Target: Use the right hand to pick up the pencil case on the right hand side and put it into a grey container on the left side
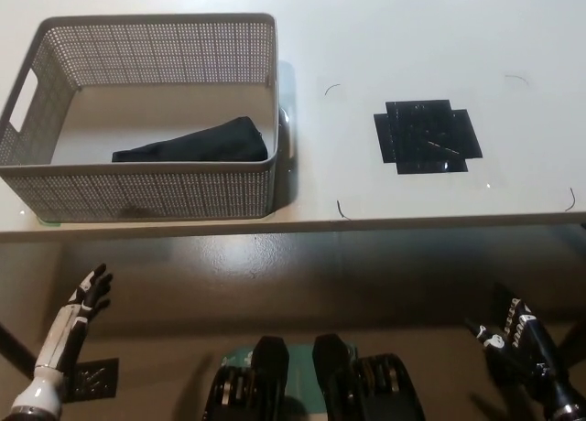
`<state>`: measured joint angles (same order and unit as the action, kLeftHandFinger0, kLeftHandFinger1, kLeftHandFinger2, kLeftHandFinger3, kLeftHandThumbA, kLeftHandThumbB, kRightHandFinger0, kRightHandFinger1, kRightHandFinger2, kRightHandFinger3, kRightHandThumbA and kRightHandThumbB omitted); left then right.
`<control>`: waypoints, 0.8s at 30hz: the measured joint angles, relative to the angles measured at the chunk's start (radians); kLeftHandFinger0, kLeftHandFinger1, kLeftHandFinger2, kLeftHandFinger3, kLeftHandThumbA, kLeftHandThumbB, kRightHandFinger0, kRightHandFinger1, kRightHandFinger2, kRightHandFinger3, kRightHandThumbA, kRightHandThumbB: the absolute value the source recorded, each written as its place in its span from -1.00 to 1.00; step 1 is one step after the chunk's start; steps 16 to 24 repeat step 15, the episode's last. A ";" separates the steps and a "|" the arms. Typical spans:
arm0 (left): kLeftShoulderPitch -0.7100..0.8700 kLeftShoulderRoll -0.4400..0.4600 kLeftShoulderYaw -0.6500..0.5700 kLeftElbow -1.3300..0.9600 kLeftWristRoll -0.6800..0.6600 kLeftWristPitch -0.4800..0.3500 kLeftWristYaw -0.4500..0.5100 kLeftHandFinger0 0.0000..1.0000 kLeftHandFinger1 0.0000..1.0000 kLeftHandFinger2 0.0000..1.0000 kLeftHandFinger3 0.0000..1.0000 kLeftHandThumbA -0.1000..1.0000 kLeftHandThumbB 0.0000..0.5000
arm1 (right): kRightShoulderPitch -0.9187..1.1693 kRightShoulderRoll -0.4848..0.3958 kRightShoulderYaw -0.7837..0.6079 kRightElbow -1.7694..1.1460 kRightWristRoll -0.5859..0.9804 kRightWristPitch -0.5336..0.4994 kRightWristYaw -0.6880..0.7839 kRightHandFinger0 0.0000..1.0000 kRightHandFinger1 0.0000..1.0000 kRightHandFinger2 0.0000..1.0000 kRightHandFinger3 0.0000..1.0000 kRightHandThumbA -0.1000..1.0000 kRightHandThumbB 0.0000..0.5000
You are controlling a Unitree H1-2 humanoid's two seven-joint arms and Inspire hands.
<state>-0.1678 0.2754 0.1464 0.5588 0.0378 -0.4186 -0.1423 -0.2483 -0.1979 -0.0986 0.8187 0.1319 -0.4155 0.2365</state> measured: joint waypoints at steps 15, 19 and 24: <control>0.001 0.004 -0.004 -0.025 0.017 0.018 0.000 1.00 1.00 1.00 1.00 1.00 -0.08 | -0.001 0.000 0.000 0.006 0.006 -0.002 0.000 1.00 1.00 1.00 1.00 1.00 0.54; 0.001 0.004 -0.004 -0.025 0.017 0.018 0.000 1.00 1.00 1.00 1.00 1.00 -0.08 | -0.001 0.000 0.000 0.006 0.006 -0.002 0.000 1.00 1.00 1.00 1.00 1.00 0.54; 0.001 0.004 -0.004 -0.025 0.017 0.018 0.000 1.00 1.00 1.00 1.00 1.00 -0.08 | -0.001 0.000 0.000 0.006 0.006 -0.002 0.000 1.00 1.00 1.00 1.00 1.00 0.54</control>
